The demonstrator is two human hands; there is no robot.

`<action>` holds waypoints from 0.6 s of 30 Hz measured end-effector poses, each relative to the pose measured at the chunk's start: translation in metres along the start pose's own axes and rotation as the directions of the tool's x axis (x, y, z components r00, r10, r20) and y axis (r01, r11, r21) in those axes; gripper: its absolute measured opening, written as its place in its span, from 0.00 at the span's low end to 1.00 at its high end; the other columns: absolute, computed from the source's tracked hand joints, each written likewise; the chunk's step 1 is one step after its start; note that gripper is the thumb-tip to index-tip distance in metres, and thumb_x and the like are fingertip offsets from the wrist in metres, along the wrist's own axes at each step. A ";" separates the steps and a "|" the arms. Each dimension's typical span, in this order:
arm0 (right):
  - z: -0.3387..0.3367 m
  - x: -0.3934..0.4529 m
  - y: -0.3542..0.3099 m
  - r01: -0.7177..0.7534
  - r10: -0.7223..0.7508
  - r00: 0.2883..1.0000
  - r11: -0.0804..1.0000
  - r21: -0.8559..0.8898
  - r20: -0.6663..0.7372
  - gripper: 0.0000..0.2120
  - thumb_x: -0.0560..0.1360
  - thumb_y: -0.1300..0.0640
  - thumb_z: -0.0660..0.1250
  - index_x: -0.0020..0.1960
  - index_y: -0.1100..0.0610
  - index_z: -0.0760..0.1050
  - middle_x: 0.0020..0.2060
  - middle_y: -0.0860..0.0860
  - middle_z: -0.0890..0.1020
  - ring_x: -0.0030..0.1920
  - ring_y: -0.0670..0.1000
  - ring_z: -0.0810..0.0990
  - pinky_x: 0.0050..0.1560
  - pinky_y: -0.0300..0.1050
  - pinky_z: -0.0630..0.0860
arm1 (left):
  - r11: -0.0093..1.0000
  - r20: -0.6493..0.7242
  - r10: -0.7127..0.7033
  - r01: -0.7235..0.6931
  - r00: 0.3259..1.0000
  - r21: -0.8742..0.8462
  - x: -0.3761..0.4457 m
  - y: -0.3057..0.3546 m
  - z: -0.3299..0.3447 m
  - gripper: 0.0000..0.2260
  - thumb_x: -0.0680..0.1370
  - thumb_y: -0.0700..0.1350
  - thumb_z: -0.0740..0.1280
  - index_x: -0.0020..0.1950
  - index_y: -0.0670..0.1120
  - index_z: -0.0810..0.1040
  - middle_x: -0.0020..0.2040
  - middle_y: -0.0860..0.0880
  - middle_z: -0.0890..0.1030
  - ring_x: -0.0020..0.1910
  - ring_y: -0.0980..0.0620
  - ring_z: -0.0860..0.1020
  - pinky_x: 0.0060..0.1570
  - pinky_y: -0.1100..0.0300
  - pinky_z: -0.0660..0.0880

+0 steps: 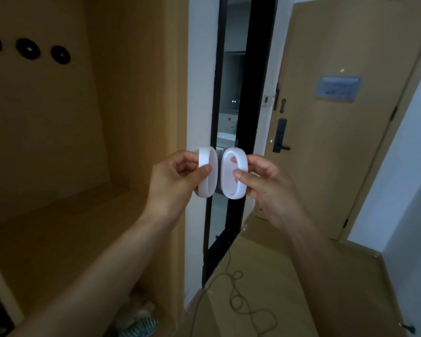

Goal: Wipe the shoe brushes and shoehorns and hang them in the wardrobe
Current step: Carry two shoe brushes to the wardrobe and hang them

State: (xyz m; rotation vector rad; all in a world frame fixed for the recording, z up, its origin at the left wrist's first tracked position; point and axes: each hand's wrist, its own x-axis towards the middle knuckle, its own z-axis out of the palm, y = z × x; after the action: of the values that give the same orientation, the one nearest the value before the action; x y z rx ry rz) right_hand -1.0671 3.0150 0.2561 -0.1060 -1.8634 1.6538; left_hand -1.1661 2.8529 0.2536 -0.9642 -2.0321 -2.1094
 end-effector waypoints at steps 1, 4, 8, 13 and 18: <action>0.005 0.014 0.008 -0.002 0.002 1.000 1.000 0.007 0.008 0.12 0.75 0.63 0.72 0.56 0.51 0.83 0.49 0.50 0.86 0.53 0.52 0.85 0.59 0.58 0.80 | 1.000 -0.006 -0.004 0.004 1.000 0.011 0.010 -0.007 -0.003 0.07 0.75 0.44 0.74 0.52 0.48 0.82 0.46 0.51 0.84 0.45 0.55 0.83 0.42 0.60 0.83; 0.024 0.055 0.031 0.000 -0.001 0.999 1.000 0.027 0.046 0.14 0.73 0.61 0.73 0.58 0.53 0.82 0.52 0.53 0.86 0.55 0.55 0.84 0.61 0.62 0.78 | 0.999 -0.056 -0.018 0.020 0.998 0.038 0.038 -0.026 -0.016 0.07 0.75 0.44 0.74 0.51 0.48 0.82 0.44 0.51 0.84 0.43 0.57 0.83 0.37 0.66 0.80; 0.058 0.111 0.066 -0.017 0.008 0.989 0.998 0.057 0.150 0.15 0.69 0.54 0.73 0.56 0.51 0.83 0.52 0.53 0.85 0.56 0.55 0.83 0.61 0.62 0.78 | 0.993 -0.161 -0.033 0.051 0.986 0.107 0.074 -0.054 -0.039 0.08 0.75 0.45 0.74 0.53 0.47 0.82 0.46 0.49 0.84 0.44 0.53 0.83 0.38 0.62 0.82; 0.102 0.188 0.111 -0.065 0.027 0.959 0.990 0.124 0.284 0.13 0.73 0.55 0.74 0.57 0.53 0.83 0.51 0.52 0.86 0.55 0.54 0.84 0.60 0.60 0.79 | 0.974 -0.306 -0.085 0.145 0.948 0.177 0.122 -0.091 -0.064 0.09 0.75 0.45 0.74 0.54 0.47 0.82 0.48 0.47 0.84 0.47 0.49 0.84 0.43 0.53 0.84; 0.142 0.263 0.137 -0.125 0.049 0.903 0.980 0.153 0.426 0.07 0.76 0.57 0.73 0.53 0.55 0.84 0.47 0.54 0.87 0.49 0.55 0.86 0.54 0.56 0.82 | 0.952 -0.467 -0.127 0.240 0.875 0.192 0.168 -0.112 -0.081 0.07 0.76 0.42 0.73 0.54 0.46 0.83 0.45 0.47 0.85 0.45 0.49 0.84 0.45 0.52 0.82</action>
State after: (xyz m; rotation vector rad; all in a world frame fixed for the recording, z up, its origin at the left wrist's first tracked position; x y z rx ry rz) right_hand -1.3943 3.0401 0.2345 0.2694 -2.0284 2.0215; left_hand -1.3831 2.8555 0.2382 -0.2182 -2.1221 -1.8662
